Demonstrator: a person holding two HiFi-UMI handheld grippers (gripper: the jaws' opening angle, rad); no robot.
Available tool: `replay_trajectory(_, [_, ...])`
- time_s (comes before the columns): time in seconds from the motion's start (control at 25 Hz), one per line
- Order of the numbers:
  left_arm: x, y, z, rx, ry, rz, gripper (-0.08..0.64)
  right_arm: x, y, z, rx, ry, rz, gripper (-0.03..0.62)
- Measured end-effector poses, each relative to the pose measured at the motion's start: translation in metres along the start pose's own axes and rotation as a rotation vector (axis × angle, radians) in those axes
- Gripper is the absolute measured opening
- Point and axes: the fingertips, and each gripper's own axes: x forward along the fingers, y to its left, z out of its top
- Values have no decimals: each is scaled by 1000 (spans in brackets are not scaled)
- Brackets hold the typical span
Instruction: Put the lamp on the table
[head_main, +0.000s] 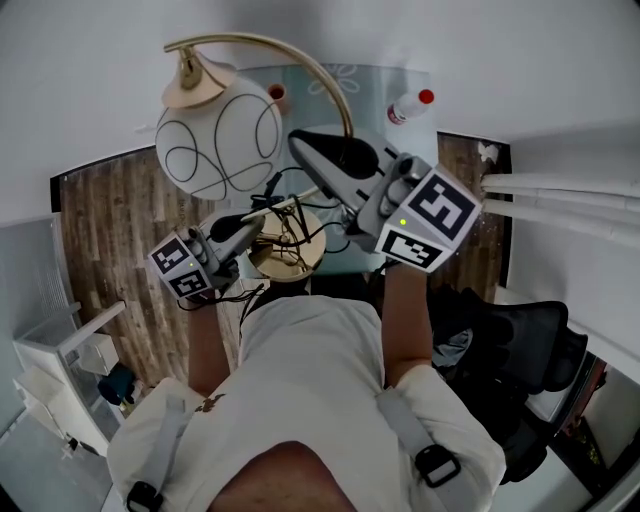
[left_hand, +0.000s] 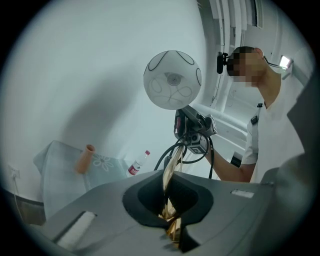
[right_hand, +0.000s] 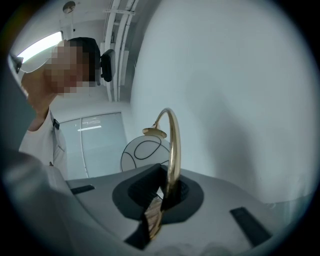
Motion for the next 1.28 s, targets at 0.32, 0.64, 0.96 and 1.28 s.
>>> replay_trajectory(0.32, [26, 44, -2, 7, -16, 40, 0, 11, -45, -13, 1, 13, 54, -2])
replay_trajectory(0.64, [45, 93, -17, 9, -17, 69, 0, 22, -89, -44, 4, 42, 93, -2])
replay_trajectory(0.96, [46, 111, -30, 3, -27, 90, 0, 26, -98, -60, 18, 33, 118, -2])
replay_trajectory(1.28, [55, 134, -47, 8, -35, 101, 0, 25, -110, -81, 3, 24, 153, -2])
